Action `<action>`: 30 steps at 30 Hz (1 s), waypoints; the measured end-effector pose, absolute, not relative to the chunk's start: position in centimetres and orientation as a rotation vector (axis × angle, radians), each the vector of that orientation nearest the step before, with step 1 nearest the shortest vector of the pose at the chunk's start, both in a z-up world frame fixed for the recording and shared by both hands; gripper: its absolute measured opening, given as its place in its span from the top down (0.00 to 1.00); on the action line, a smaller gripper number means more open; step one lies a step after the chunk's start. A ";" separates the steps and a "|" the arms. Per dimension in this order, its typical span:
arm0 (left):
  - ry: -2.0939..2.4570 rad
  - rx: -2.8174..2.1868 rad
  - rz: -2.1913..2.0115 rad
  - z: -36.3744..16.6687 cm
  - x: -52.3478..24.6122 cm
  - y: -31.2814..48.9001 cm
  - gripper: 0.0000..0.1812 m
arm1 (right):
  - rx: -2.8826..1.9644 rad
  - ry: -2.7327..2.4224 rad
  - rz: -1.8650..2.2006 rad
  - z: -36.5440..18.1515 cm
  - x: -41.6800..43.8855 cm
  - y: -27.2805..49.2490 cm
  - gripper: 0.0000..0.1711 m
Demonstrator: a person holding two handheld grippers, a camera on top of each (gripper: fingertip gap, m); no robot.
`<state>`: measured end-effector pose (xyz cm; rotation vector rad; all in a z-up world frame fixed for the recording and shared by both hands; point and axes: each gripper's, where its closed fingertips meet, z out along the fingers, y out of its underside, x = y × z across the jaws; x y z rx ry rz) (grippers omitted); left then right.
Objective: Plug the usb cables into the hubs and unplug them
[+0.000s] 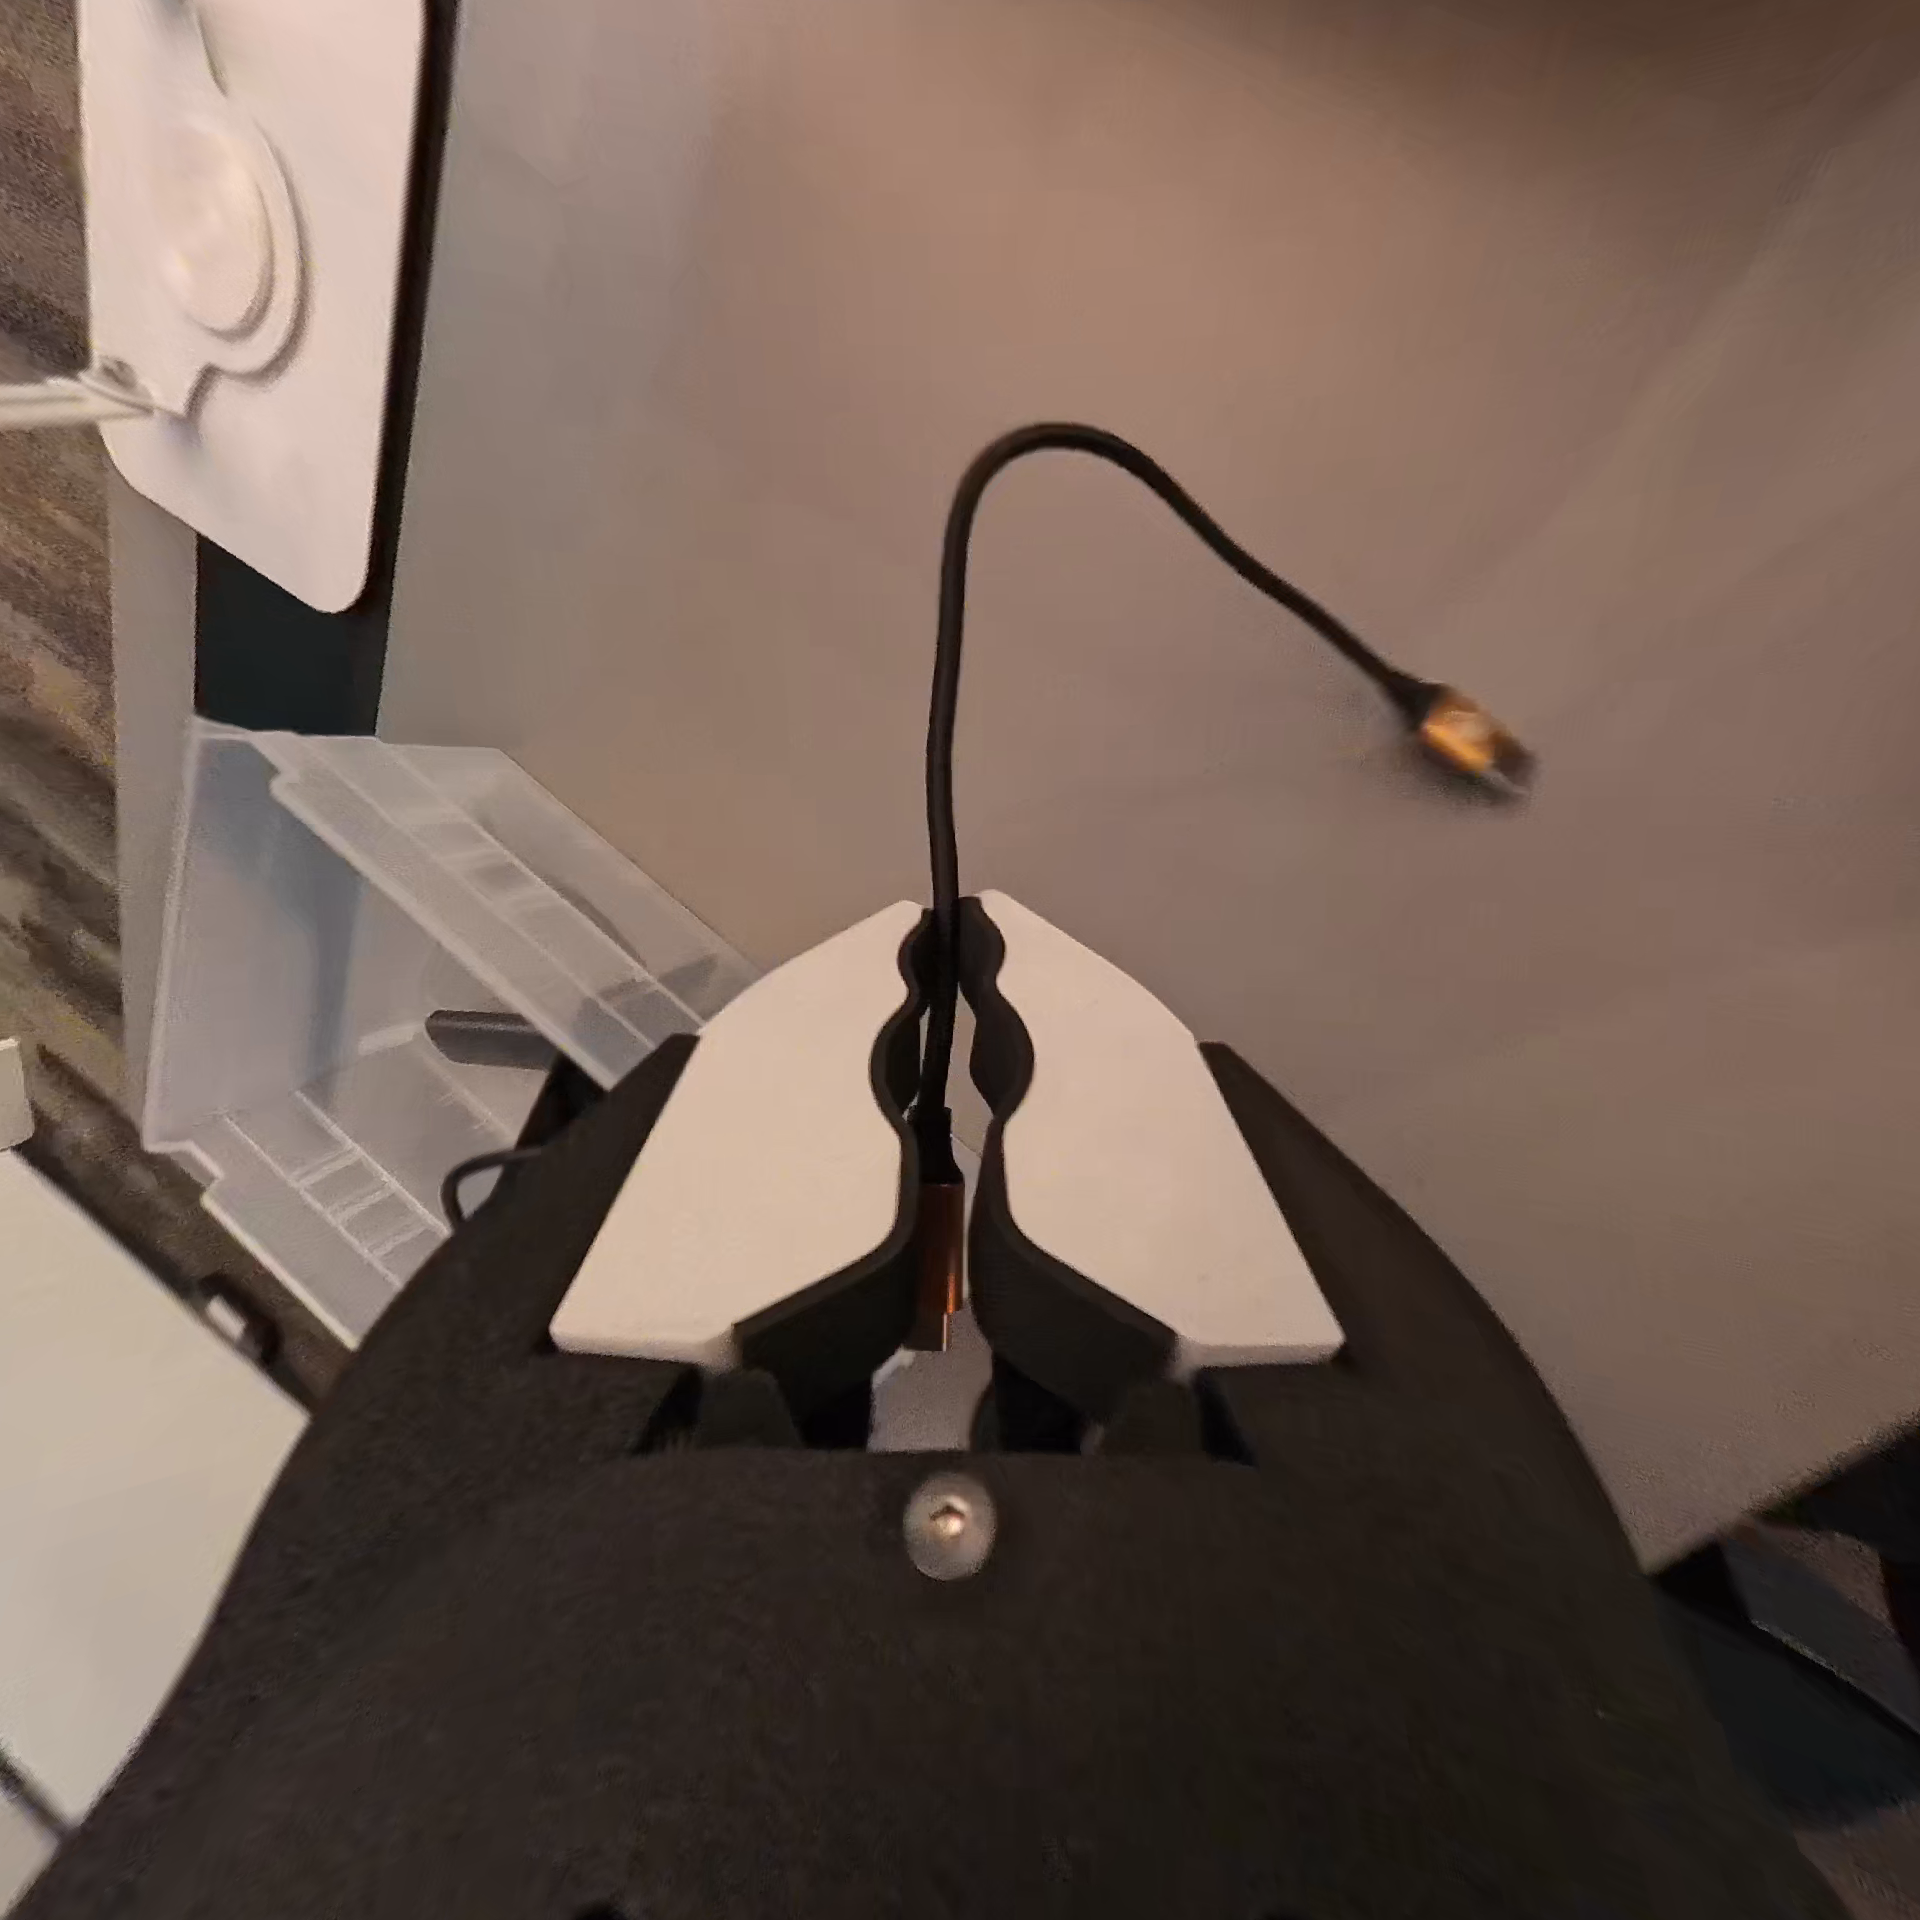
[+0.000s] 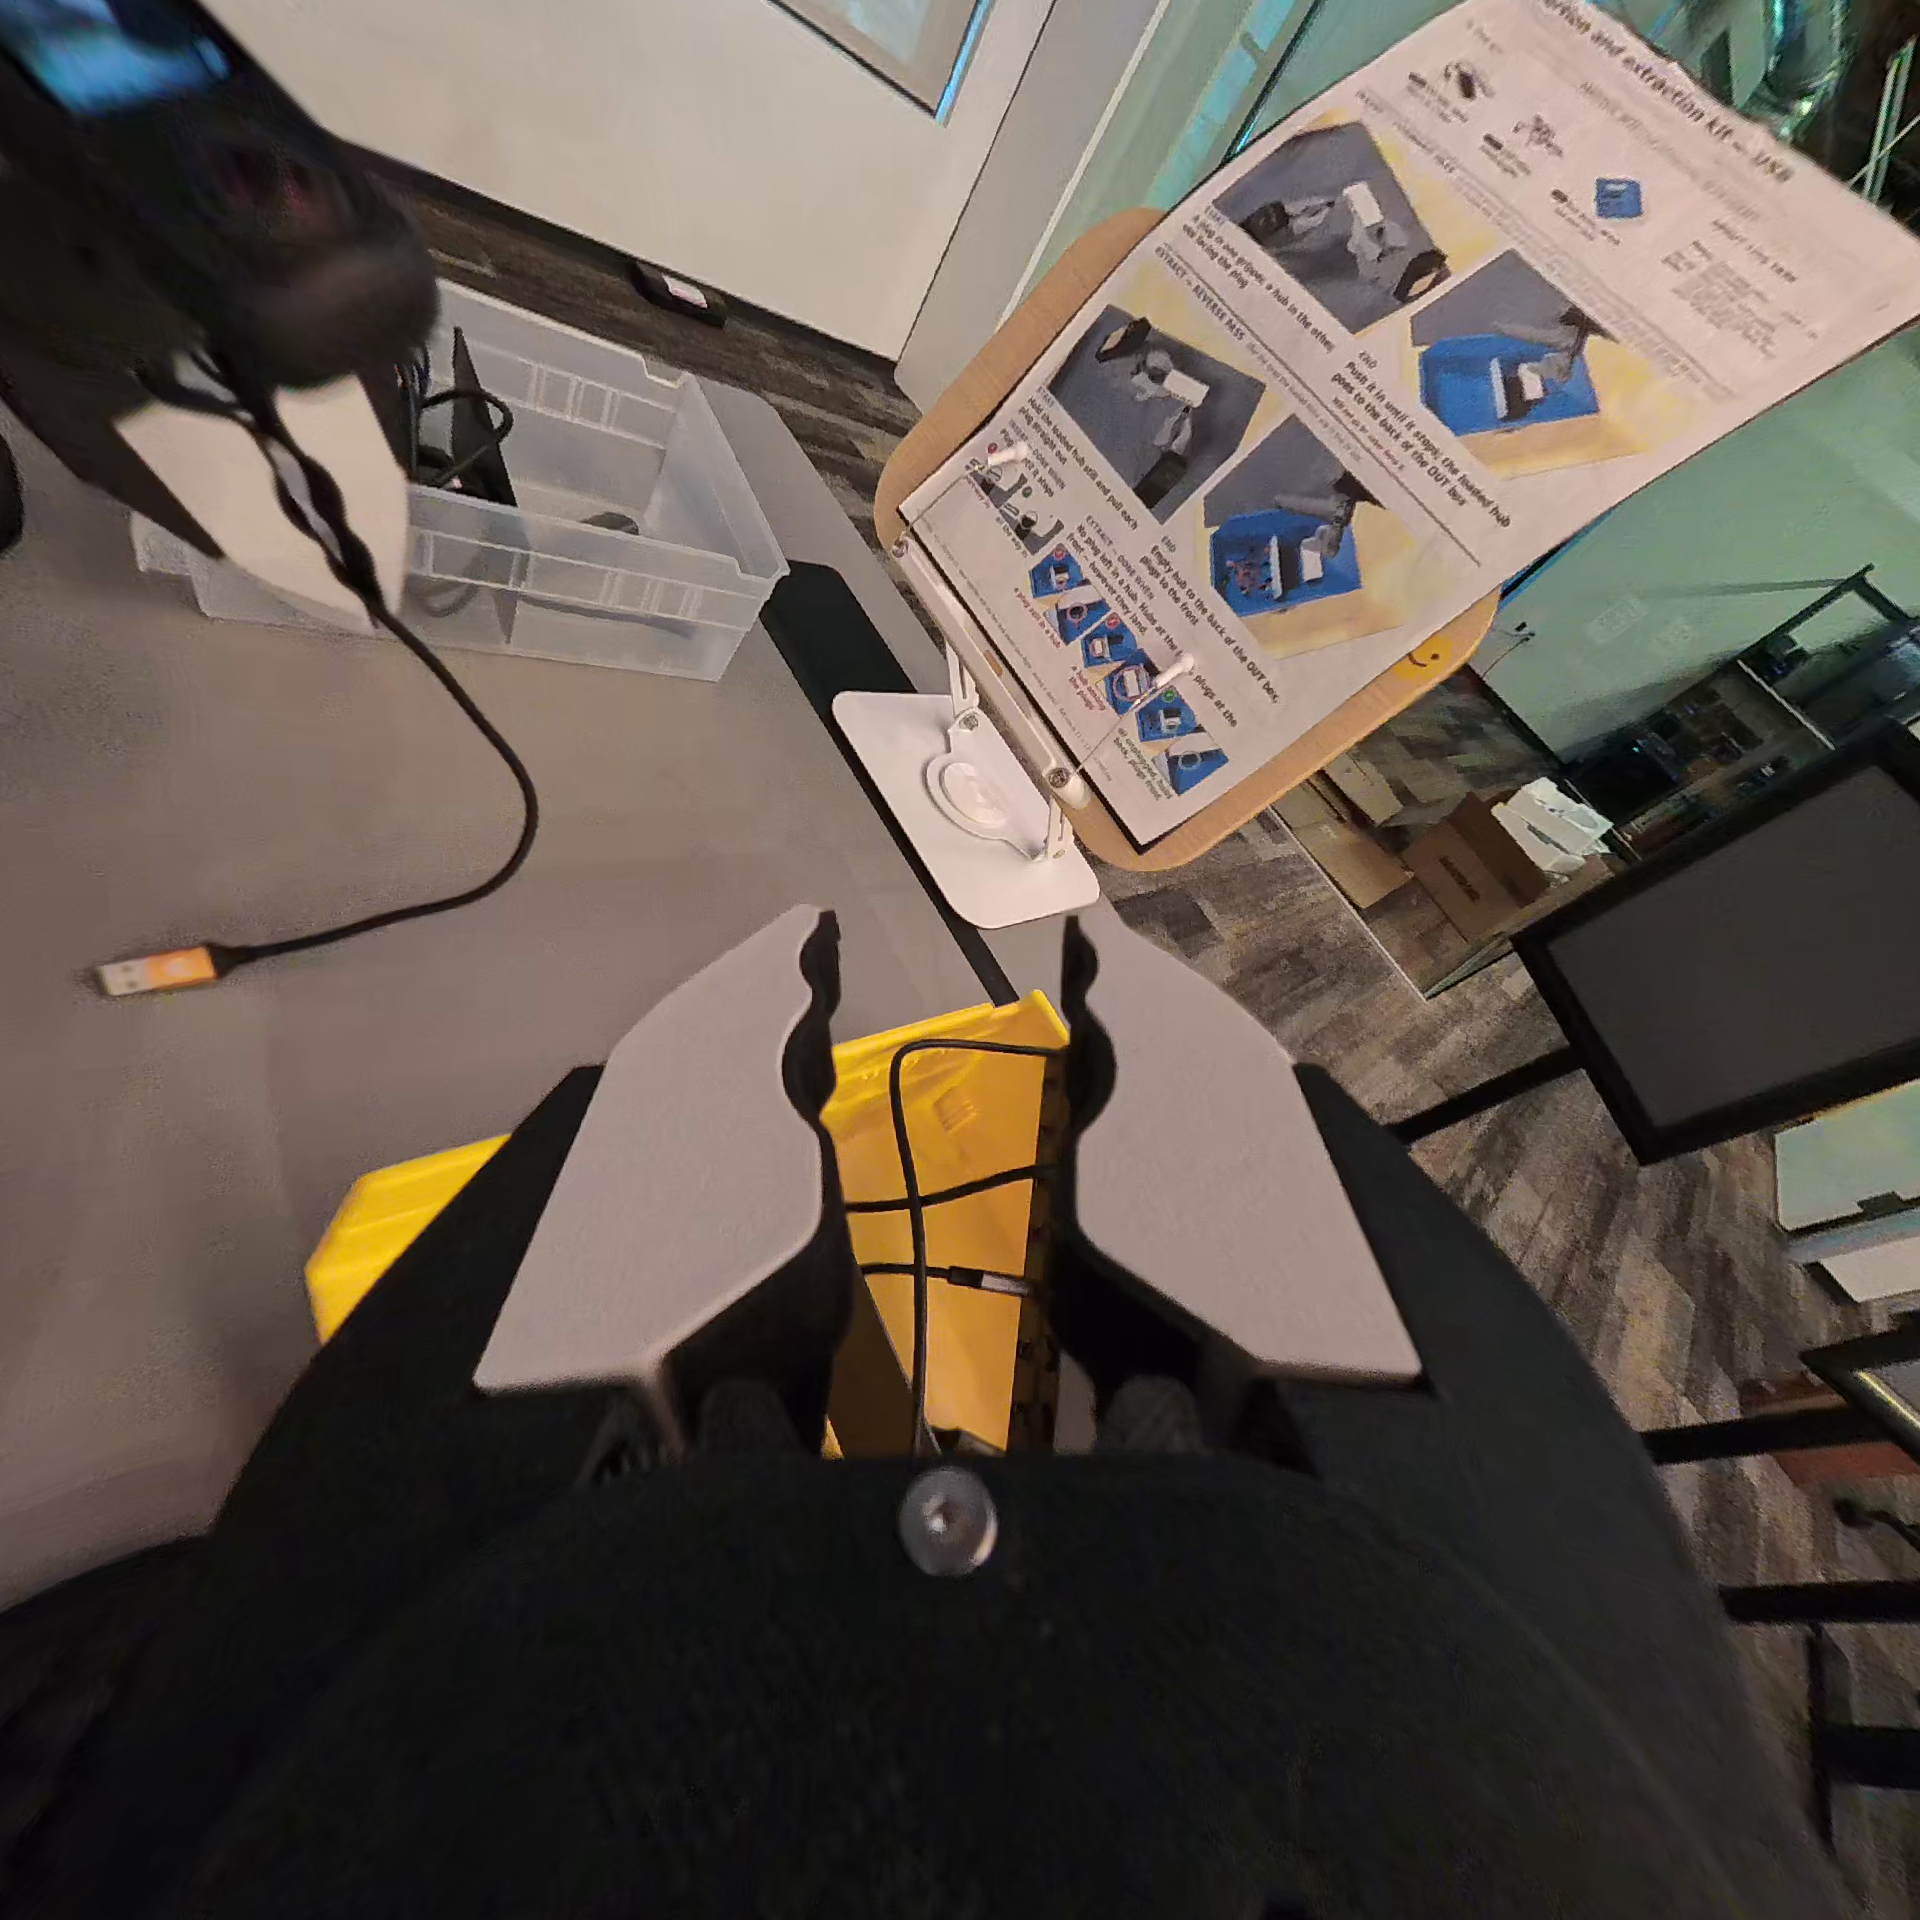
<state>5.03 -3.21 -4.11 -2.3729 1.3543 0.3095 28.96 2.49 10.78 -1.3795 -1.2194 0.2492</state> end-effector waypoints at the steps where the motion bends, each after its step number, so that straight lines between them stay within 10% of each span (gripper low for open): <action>1: 1.355 -2.389 0.345 -5.4 4.9 -2.3 0.98 | -1.387 -1.221 0.240 10.6 29.0 2.6 0.76; 16: 1.153 -2.460 0.069 -14.7 6.7 -1.0 0.87 | -1.436 -1.222 0.224 9.6 29.0 3.8 0.76; 23: 0.928 -2.198 0.071 -1.9 2.1 -0.7 0.87 | -1.443 -1.247 0.192 9.3 28.6 3.7 0.76; 30: 0.254 -2.159 0.341 5.6 -20.4 -2.9 0.90 | -1.446 -1.275 0.149 9.2 28.1 3.5 0.76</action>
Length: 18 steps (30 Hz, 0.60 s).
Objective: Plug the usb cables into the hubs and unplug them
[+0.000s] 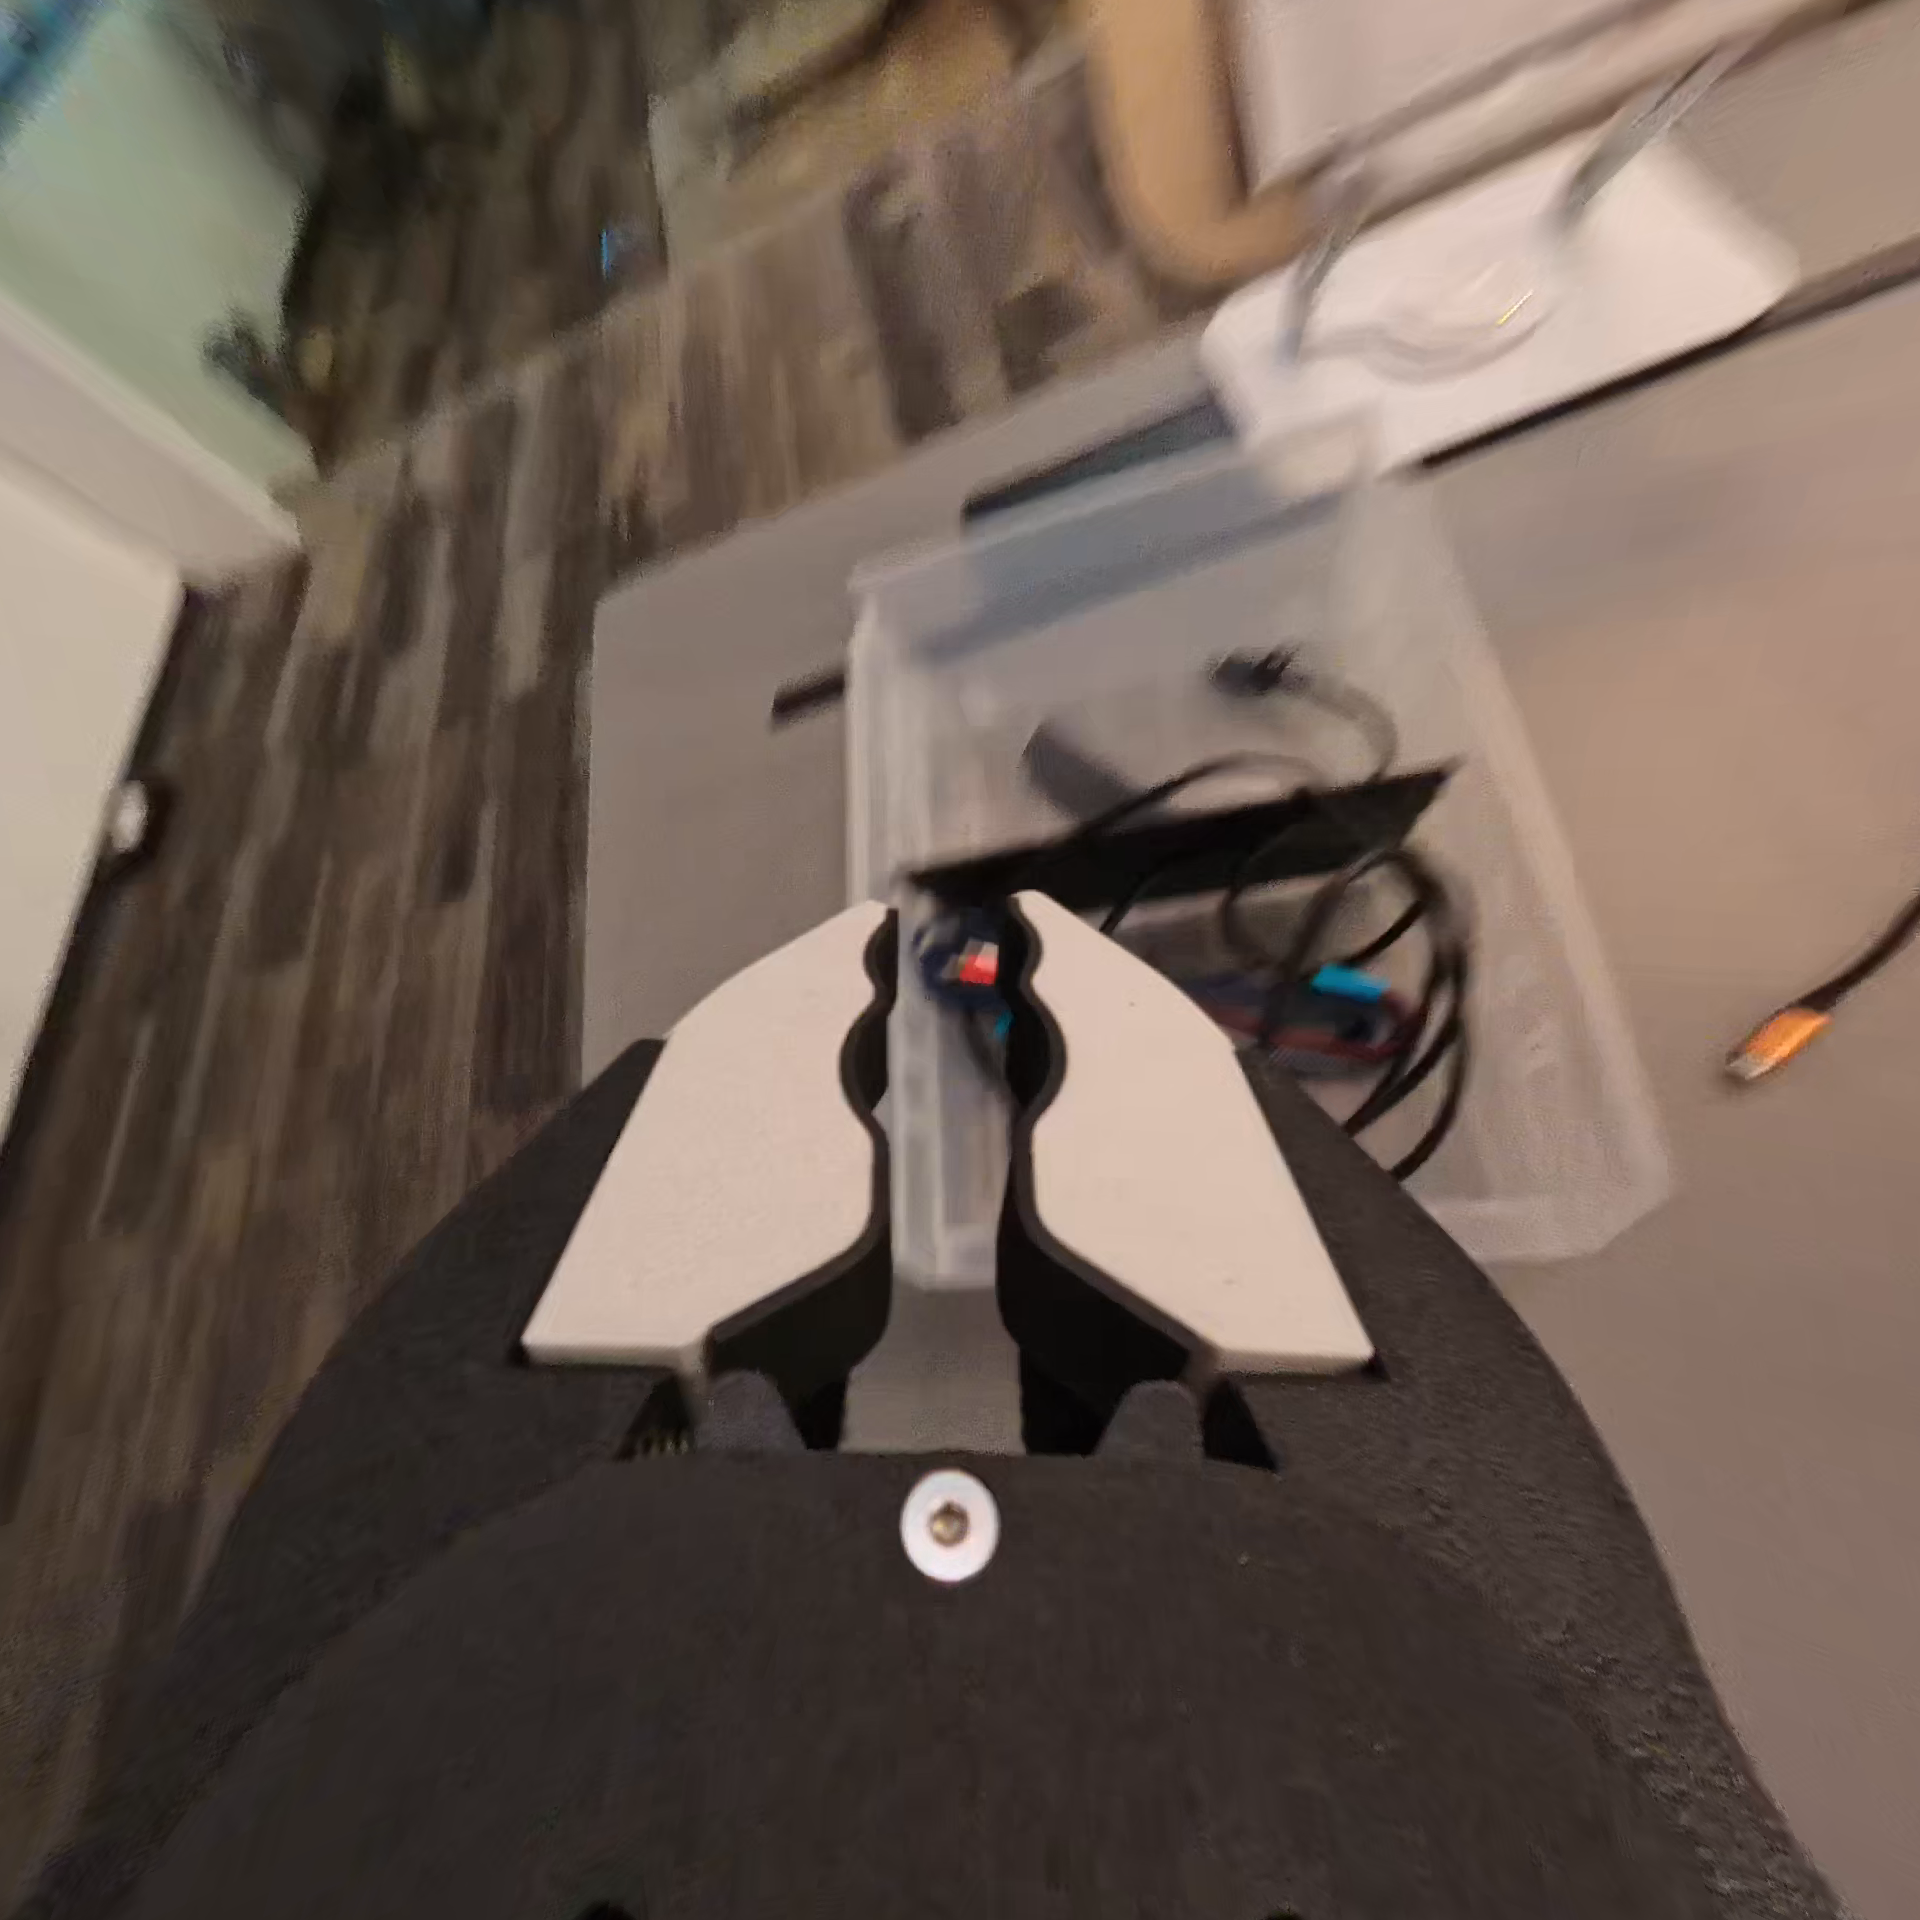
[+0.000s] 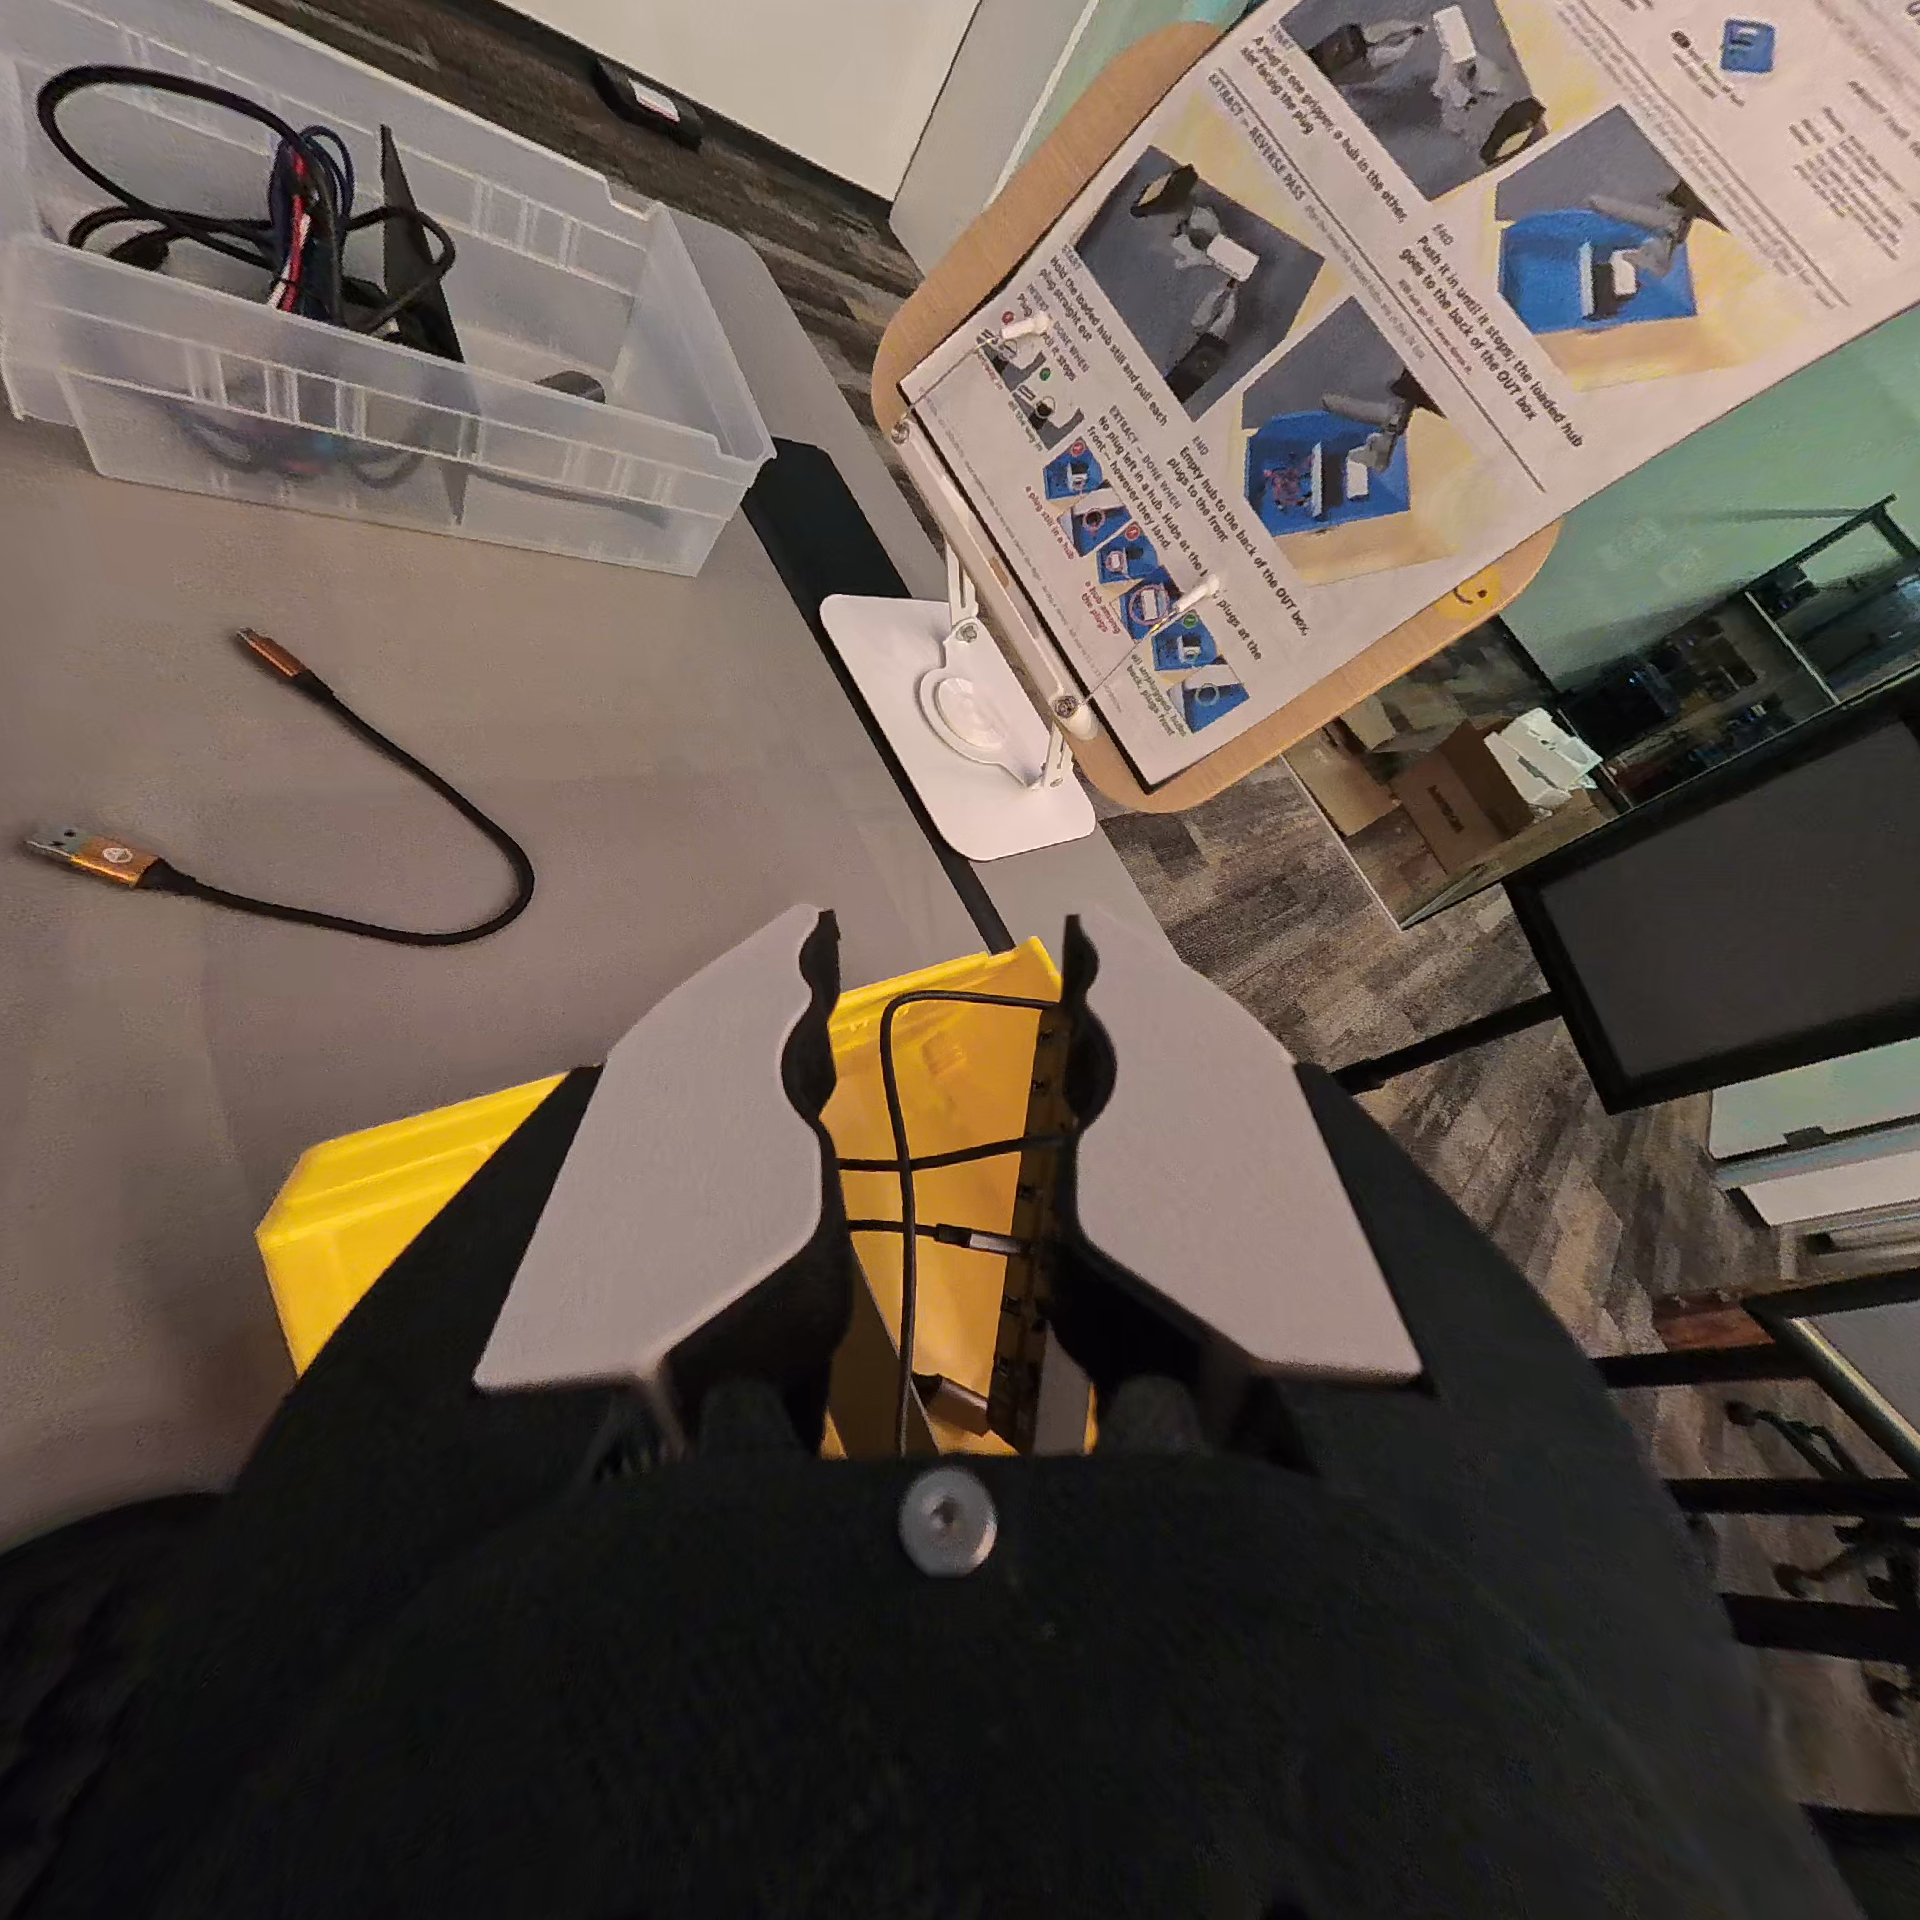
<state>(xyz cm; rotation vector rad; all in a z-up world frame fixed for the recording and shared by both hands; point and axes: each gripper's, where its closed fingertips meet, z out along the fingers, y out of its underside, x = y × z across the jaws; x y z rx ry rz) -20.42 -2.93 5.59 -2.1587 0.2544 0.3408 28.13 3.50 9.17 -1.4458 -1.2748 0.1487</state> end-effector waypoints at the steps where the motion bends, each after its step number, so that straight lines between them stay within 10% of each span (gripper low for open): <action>1: 0.189 -2.237 0.324 3.6 -22.8 -3.7 0.87 | -1.441 -1.278 0.145 9.3 28.0 3.3 0.76; 11: -0.006 -2.398 -0.077 -7.1 -26.8 -5.4 0.78 | -1.442 -1.321 0.128 8.8 27.2 2.7 0.76; 18: 0.008 -2.403 0.025 -8.4 -27.4 -5.0 0.96 | -1.466 -1.347 0.097 8.0 27.1 3.1 0.76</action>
